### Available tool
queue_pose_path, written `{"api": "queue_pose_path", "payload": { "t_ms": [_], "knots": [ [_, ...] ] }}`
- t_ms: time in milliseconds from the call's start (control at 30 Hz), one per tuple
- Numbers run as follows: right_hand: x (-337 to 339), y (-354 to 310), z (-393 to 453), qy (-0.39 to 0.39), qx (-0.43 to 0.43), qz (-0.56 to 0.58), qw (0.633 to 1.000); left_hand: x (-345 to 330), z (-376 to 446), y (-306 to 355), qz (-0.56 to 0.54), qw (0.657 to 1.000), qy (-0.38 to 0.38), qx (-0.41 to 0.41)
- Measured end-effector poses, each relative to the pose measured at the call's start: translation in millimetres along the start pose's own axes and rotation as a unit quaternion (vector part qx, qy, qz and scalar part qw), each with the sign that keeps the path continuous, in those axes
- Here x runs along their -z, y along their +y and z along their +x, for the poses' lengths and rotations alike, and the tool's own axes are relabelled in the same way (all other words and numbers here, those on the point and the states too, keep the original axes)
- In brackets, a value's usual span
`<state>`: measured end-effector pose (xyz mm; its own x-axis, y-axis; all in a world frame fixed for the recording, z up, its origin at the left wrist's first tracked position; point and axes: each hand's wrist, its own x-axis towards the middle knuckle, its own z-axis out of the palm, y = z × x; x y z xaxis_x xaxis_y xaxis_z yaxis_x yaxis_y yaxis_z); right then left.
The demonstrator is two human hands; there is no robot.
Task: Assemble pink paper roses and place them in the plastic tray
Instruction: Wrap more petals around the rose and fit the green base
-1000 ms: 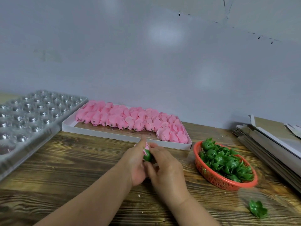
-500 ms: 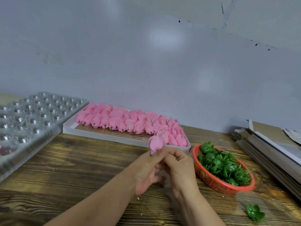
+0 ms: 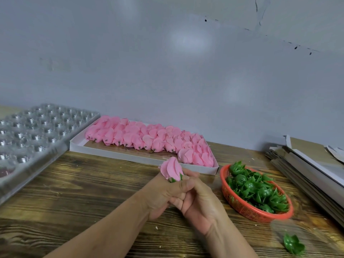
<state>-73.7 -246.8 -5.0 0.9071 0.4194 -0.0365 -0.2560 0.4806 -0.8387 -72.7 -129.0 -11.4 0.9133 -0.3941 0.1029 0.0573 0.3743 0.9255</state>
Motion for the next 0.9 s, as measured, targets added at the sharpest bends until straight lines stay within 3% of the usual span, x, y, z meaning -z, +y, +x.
{"api": "queue_pose_path", "payload": {
  "t_ms": [167, 367, 500, 600, 633, 733, 900],
  "knots": [
    [-2.2, -0.6, -1.3, -0.042, -0.001, 0.009, 0.999, -0.5, -1.8, 3.2, -0.012, 1.000, 0.006, 0.009],
    [2.6, 1.4, 1.3, -0.032, -0.003, 0.011, 0.999, -3.0, -2.8, 4.0, 0.004, 1.000, 0.007, -0.021],
    [1.4, 1.7, 0.7, 0.001, 0.002, 0.006, 1.000, -6.8, -3.3, 1.0, -0.015, 0.999, 0.030, -0.008],
    [-1.5, 5.7, 1.3, 0.093, 0.090, -0.110, 0.986, -6.6, 1.1, 0.7, -0.068, 0.995, 0.068, 0.000],
    [-1.4, 8.3, 1.4, 0.125, 0.148, -0.188, 0.963, -6.2, 3.2, 1.0, -0.087, 0.993, 0.080, 0.006],
    [-3.9, 16.6, -0.5, 0.147, 0.286, -0.419, 0.849, -7.4, 7.3, 0.8, -0.134, 0.984, 0.117, 0.016],
    [0.5, 19.3, 0.8, 0.178, 0.392, -0.557, 0.710, -15.3, 8.0, -0.2, -0.202, 0.970, 0.128, 0.048]
  ]
}}
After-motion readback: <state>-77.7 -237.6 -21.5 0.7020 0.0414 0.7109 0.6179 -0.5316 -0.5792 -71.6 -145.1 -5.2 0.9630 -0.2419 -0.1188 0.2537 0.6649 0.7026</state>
